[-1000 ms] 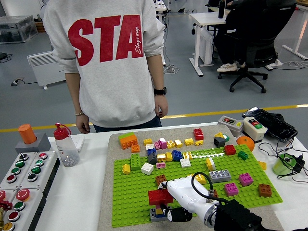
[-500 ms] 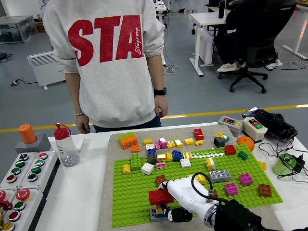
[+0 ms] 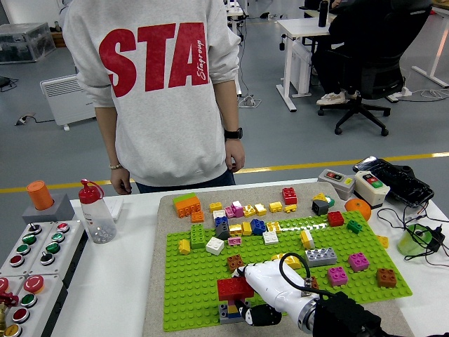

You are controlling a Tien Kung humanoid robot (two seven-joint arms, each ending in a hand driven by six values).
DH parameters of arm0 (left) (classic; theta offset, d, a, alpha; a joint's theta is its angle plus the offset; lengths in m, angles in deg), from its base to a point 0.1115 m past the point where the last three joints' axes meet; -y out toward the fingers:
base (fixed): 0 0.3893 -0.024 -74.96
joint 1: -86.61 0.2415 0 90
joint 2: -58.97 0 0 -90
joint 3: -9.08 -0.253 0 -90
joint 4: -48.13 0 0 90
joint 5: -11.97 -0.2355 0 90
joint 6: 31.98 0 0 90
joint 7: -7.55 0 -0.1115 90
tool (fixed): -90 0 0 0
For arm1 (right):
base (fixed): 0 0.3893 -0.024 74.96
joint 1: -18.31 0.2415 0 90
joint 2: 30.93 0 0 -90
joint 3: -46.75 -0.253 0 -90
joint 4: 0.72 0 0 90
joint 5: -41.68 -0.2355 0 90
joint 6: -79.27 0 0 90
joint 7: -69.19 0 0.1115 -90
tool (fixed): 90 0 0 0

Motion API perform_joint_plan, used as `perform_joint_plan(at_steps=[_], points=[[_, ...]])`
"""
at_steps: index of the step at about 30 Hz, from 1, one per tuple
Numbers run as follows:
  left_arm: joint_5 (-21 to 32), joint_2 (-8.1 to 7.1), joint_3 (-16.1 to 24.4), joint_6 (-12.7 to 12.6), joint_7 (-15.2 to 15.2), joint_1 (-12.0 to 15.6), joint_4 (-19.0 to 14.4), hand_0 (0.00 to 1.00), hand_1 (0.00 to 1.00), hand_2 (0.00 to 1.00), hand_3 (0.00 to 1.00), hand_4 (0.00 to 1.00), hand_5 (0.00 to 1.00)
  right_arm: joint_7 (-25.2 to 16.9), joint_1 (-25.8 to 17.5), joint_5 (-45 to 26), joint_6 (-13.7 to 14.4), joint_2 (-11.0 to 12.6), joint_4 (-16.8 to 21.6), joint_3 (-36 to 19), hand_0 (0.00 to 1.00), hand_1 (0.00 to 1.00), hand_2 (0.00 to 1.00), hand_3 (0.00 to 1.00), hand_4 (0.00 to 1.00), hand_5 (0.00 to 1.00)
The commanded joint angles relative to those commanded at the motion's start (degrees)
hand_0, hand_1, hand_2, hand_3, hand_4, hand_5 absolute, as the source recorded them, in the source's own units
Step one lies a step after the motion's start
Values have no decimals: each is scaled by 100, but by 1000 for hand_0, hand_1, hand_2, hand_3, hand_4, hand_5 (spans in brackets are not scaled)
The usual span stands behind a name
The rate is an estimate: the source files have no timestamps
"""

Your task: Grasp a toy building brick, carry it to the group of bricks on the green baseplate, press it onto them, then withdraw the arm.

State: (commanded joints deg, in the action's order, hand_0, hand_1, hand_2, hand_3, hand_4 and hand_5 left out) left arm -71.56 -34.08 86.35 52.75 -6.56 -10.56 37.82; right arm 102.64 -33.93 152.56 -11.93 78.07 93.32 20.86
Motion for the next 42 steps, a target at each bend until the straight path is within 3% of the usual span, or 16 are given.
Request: perform_joint_plan(at_steps=[11, 18, 42], points=[[-14, 3, 2, 1, 0, 22, 0, 655, 688, 672, 575, 290, 998, -26, -10, 5, -18, -22, -37, 2, 671, 719, 800, 682, 498, 278], [1, 0, -6, 1, 6, 10, 0, 655, 688, 672, 575, 289, 998, -55, 1, 25, -27, -35, -69, -21, 718, 748, 860, 760, 535, 286], [18, -7, 1, 1, 14, -13, 0, 655, 687, 673, 575, 290, 998, -111, 34, 39, -50, -29, -88, -159, 734, 762, 892, 786, 585, 320]])
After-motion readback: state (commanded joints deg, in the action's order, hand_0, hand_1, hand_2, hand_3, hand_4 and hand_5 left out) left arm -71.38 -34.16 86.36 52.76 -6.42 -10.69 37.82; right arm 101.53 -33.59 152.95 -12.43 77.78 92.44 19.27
